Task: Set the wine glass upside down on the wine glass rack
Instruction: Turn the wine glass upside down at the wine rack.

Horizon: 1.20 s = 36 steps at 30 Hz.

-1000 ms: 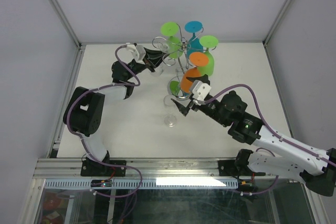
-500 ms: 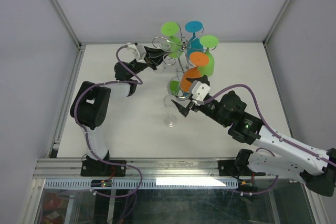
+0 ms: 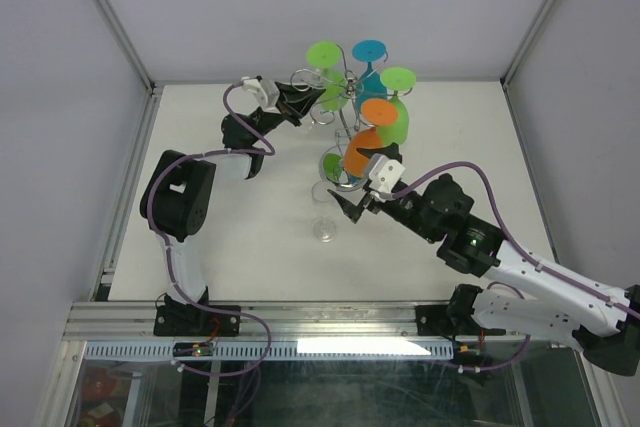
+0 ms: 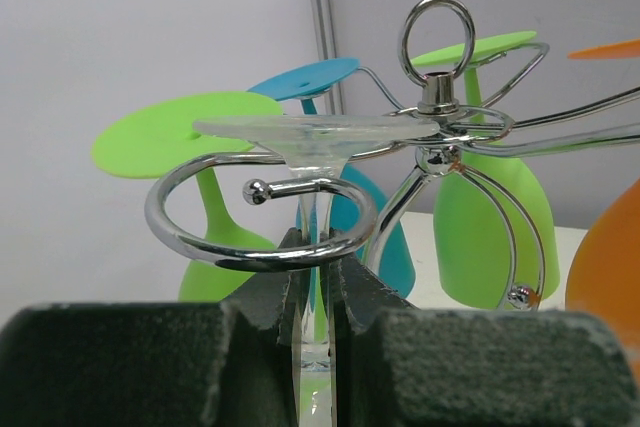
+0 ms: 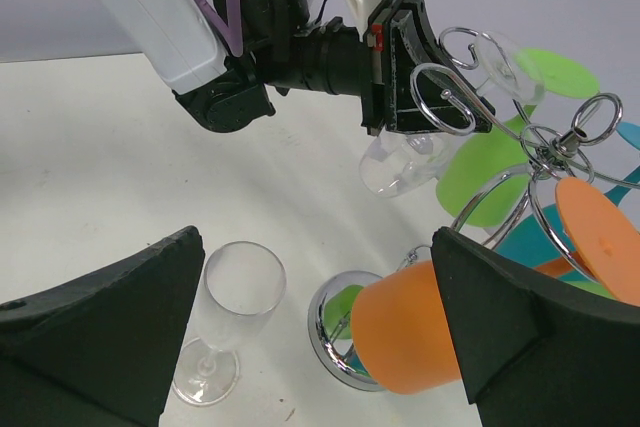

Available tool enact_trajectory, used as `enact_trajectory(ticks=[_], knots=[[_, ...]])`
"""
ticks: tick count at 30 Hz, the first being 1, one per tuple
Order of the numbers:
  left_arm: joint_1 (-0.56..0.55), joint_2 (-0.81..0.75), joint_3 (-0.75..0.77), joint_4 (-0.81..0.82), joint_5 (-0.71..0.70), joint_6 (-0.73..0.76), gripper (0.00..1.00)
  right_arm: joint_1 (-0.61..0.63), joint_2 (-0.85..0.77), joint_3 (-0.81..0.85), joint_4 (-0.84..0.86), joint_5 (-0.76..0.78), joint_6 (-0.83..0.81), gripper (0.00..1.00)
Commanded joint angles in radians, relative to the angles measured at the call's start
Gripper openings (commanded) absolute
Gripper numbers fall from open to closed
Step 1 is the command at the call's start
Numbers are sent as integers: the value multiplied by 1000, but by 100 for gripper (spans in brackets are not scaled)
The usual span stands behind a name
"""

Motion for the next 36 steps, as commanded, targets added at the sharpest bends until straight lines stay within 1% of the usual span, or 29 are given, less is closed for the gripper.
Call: enact_trajectory(ticks=[1, 7, 21, 29, 36], knots=[[10, -5, 41, 133, -66, 6, 0, -1, -17, 9, 37, 17, 5, 100], [19, -27, 17, 142, -89, 8, 0, -1, -12, 5, 38, 17, 4, 100], [38, -81, -91, 212, -140, -9, 0, -1, 7, 9, 47, -11, 0, 100], [44, -100, -84, 215, -139, -24, 0, -1, 17, 12, 50, -22, 1, 100], [48, -100, -43, 168, -123, -9, 0, 0, 18, 13, 47, -25, 5, 100]])
